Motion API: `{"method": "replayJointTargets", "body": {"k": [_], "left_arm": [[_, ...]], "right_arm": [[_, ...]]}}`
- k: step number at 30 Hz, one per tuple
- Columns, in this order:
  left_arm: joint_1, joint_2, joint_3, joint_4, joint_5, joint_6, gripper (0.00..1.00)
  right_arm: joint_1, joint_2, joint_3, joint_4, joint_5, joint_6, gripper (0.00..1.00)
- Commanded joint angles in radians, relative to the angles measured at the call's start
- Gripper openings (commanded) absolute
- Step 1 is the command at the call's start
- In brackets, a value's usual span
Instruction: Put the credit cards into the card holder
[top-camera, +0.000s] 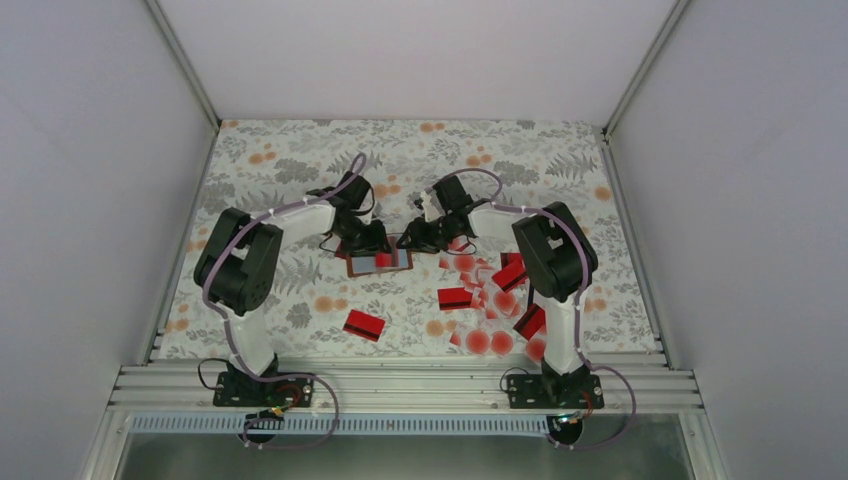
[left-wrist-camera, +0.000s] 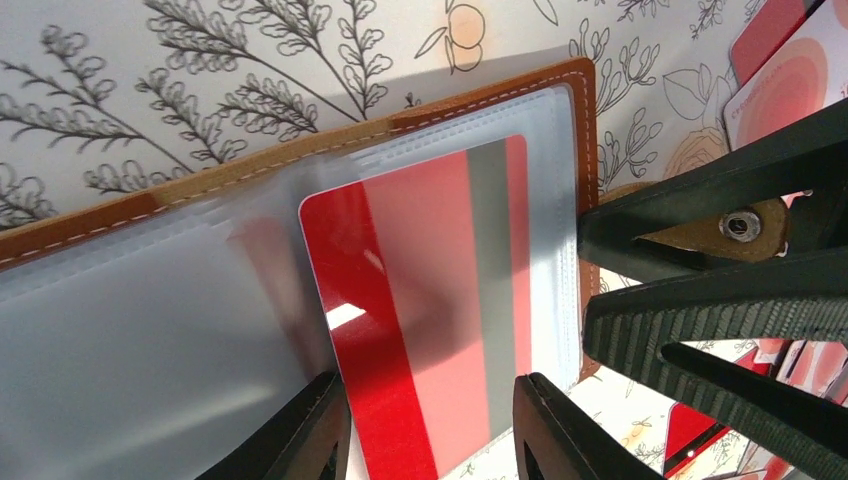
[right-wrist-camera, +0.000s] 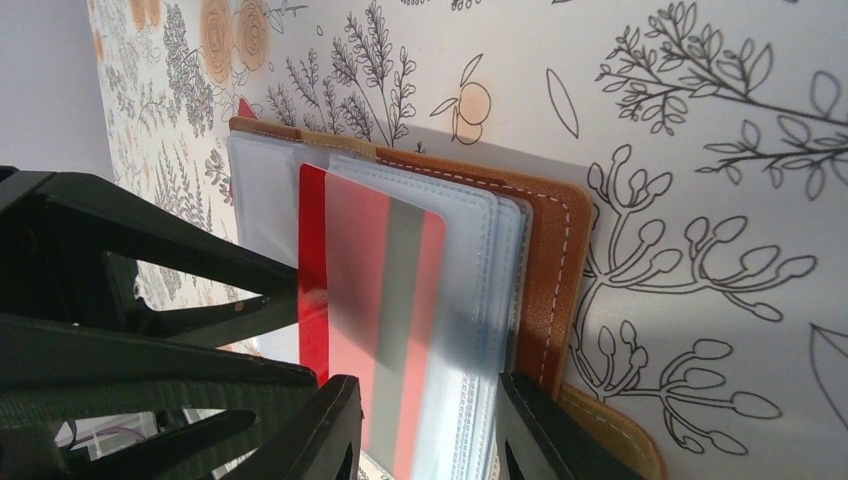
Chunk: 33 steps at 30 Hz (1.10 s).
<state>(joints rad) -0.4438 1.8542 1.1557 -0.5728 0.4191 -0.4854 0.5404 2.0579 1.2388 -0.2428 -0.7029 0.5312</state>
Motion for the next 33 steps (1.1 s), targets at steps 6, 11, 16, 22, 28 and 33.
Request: {"method": "replayJointTargets", "body": {"k": [6,11,16,22,28,33], "left_arm": [[-0.028,0.045,0.030,-0.029,0.011,-0.012,0.41],[-0.034,0.054,0.039,-0.034,0.012,-0.014,0.39],[-0.042,0.059,0.043,-0.032,0.021,-0.014,0.38],[-0.052,0.074,0.060,-0.031,0.037,-0.011,0.38],[-0.056,0.079,0.066,-0.033,0.046,-0.004,0.38],[-0.056,0.054,0.077,-0.062,0.012,0.011,0.38]], "right_arm": [[0.027,0.008,-0.047,-0.078,0.053,0.008,0.35],[0.026,0.008,-0.050,-0.075,0.052,0.013,0.35],[0.026,0.010,-0.050,-0.071,0.050,0.017,0.35],[0.026,0.007,-0.047,-0.067,0.043,0.022,0.35],[0.026,0.004,-0.044,-0.065,0.043,0.026,0.35],[0.026,-0.008,-0.036,-0.082,0.059,0.015,0.35]]}}
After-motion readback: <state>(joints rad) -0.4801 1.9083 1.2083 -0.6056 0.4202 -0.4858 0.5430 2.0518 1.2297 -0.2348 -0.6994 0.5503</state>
